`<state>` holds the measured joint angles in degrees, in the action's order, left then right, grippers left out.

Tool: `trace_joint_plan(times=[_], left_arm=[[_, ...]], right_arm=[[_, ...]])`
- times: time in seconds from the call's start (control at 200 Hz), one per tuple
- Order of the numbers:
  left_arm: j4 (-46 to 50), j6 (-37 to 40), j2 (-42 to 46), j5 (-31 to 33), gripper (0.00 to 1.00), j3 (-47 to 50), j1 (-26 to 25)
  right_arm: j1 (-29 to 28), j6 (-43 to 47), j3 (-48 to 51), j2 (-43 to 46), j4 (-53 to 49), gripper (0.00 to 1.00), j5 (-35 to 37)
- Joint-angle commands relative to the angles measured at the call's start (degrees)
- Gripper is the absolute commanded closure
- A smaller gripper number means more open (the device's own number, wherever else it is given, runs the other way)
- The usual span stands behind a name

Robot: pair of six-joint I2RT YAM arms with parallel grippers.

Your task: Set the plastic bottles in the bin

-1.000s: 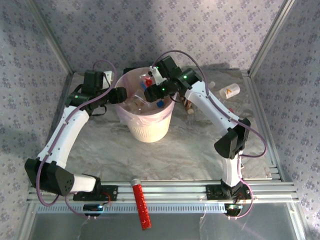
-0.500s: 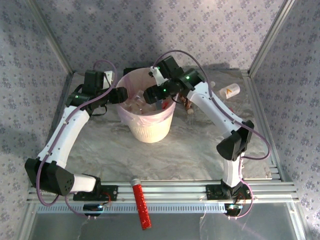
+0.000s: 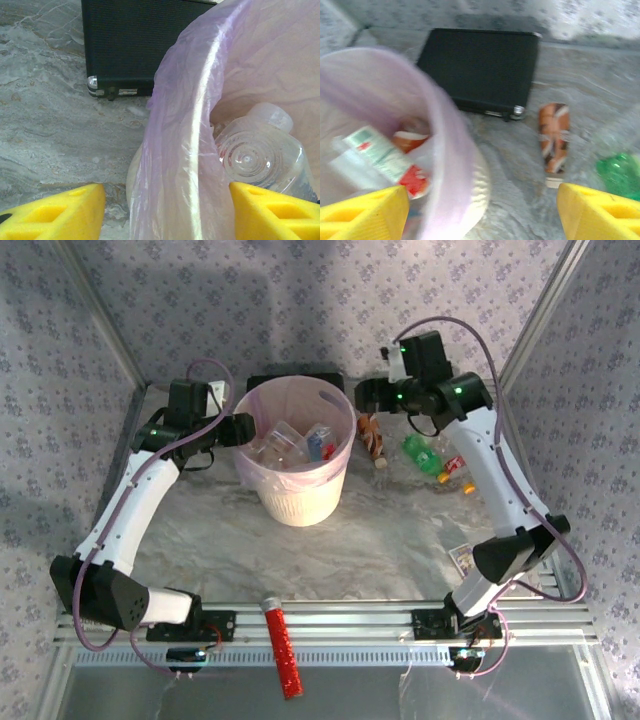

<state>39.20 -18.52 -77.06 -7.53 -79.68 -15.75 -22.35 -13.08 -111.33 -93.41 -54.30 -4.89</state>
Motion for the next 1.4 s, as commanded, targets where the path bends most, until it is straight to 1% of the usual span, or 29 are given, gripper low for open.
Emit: trace_joint_plan(times=[0.0,0.08,0.205,0.295,0.385,0.54,0.765,0.909,1.044,1.164,1.239,1.394], left_arm=[[1.23,0.55,-0.32,0.10,0.35,-1.31,0.10],[1.07,0.37,-0.30,0.11,0.35,-1.18,0.10],[1.08,0.15,-0.29,-0.12,0.35,-1.34,-0.02],[1.48,0.18,-0.20,-0.16,0.35,-1.57,-0.05],[1.83,0.33,0.06,0.11,0.35,-1.71,-0.08],[2.17,0.26,0.11,0.13,0.35,-1.88,-0.14],[2.37,0.33,0.24,0.29,0.35,-1.97,-0.07],[2.30,0.30,-0.02,0.26,0.35,-2.15,-0.08],[2.34,0.42,0.03,0.32,0.35,-1.97,-0.07],[2.29,0.42,-0.02,0.24,0.35,-1.89,-0.07],[2.37,0.51,0.08,0.32,0.35,-1.87,-0.07],[2.46,0.51,0.21,0.28,0.35,-2.00,-0.07]], right_arm=[[4.08,-2.25,4.55,-1.09,2.53,0.21,-0.87],[6.23,-2.30,6.76,-3.49,3.87,0.21,-1.44],[7.78,-2.31,8.05,-9.44,4.95,0.21,-1.83],[7.72,-2.30,7.67,-14.04,5.38,0.20,-2.03],[7.49,-2.99,7.41,-17.97,6.34,0.16,-1.69],[6.73,-3.61,5.70,-24.67,6.69,0.15,-1.37],[5.14,-4.06,6.12,-29.90,8.31,0.15,-1.09],[5.35,-4.22,5.96,-32.59,9.30,0.16,-0.84],[5.56,-4.76,5.90,-34.57,9.50,0.16,1.01],[5.97,-5.18,6.44,-35.44,10.10,0.19,0.41],[5.98,-5.44,7.53,-34.71,11.00,0.23,0.31],[6.10,-5.53,8.51,-32.92,11.64,0.38,1.05]])
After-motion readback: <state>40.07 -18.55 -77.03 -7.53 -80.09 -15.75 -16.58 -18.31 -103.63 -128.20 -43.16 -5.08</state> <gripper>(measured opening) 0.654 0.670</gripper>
